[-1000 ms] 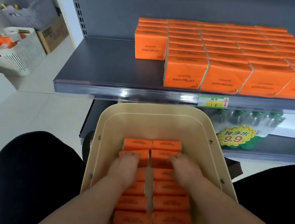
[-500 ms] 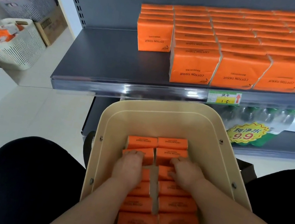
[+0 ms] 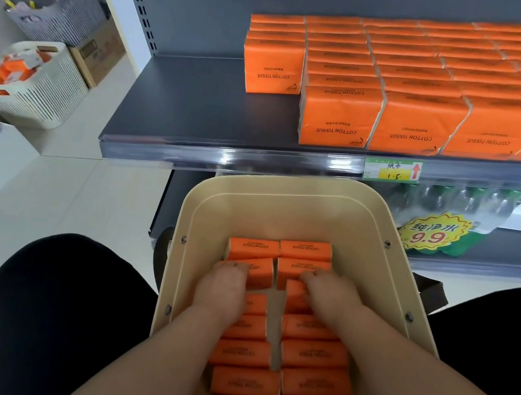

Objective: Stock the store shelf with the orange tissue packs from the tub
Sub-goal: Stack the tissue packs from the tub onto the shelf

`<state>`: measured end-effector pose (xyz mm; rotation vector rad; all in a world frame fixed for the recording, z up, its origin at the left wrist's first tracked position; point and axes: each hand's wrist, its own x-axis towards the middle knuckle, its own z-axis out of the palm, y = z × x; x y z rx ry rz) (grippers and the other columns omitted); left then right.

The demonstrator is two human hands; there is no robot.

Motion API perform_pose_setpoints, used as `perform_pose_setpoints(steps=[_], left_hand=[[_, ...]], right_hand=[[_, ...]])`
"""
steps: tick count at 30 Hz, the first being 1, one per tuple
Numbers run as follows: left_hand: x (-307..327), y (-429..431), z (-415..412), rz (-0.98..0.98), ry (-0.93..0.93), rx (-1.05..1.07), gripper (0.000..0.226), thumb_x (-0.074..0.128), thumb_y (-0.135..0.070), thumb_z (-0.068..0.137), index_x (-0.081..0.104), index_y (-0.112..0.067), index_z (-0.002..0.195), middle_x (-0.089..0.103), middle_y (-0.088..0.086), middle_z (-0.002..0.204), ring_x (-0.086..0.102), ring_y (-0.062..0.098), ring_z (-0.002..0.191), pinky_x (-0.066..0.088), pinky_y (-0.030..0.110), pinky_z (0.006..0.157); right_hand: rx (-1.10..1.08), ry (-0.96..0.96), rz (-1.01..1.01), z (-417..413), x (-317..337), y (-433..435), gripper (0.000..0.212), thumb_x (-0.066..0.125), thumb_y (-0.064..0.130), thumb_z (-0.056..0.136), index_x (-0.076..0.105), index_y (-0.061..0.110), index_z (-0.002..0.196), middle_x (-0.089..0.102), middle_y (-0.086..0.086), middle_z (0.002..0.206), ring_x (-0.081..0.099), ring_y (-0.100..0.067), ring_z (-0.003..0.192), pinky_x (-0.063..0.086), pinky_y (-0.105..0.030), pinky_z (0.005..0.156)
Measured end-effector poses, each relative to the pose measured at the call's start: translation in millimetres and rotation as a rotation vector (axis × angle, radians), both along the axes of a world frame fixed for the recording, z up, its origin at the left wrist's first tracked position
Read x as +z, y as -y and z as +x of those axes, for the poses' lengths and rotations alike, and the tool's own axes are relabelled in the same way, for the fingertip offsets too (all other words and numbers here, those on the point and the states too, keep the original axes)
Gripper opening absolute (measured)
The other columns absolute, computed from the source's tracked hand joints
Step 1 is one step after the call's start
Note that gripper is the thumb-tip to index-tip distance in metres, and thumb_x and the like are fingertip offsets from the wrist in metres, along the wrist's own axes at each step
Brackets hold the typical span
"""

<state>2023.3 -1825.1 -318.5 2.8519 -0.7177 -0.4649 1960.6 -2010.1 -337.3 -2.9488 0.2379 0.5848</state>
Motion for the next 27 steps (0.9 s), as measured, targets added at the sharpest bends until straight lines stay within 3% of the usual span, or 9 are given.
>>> perform_pose_setpoints(steps=[6, 19, 24, 27], left_hand=[[-3, 1, 1, 0.133, -0.067, -0.033, 0.026, 0.042, -0.014, 0.095, 0.055, -0.017, 0.117, 0.059, 0.006, 0.122, 0.057, 0.023, 0.113, 0.046, 0.034, 0.091], [-26, 6, 5, 0.3, -0.056, -0.115, 0.026, 0.043, -0.019, 0.095, 0.051, -0.019, 0.12, 0.055, 0.004, 0.124, 0.053, 0.022, 0.115, 0.047, 0.035, 0.091], [-29, 7, 8, 0.274, -0.057, -0.116, 0.027, 0.047, -0.023, 0.095, 0.05, -0.02, 0.121, 0.056, 0.004, 0.124, 0.052, 0.022, 0.116, 0.047, 0.036, 0.091], [-30, 7, 8, 0.236, -0.067, -0.074, 0.027, 0.046, -0.025, 0.096, 0.05, -0.019, 0.121, 0.056, 0.005, 0.124, 0.051, 0.022, 0.115, 0.048, 0.036, 0.091]], right_hand=[[0.048, 0.185, -0.064, -7, 53, -15, 0.034, 0.048, 0.037, 0.095, 0.047, 0.025, 0.127, 0.053, -0.005, 0.125, 0.048, -0.027, 0.12, 0.036, -0.038, 0.093], [-0.016, 0.076, 0.129, -30, 41, -13, 0.055, 0.047, 0.046, 0.094, 0.032, 0.025, 0.142, 0.043, -0.002, 0.14, 0.039, -0.023, 0.129, 0.035, -0.041, 0.101], [0.02, 0.047, 0.081, -27, 40, -11, 0.062, 0.055, 0.017, 0.088, 0.028, 0.025, 0.143, 0.042, -0.002, 0.138, 0.039, -0.024, 0.128, 0.035, -0.039, 0.098], [0.014, 0.053, 0.067, -27, 39, -12, 0.061, 0.054, 0.014, 0.087, 0.029, 0.025, 0.142, 0.043, -0.002, 0.137, 0.04, -0.024, 0.126, 0.035, -0.039, 0.098]])
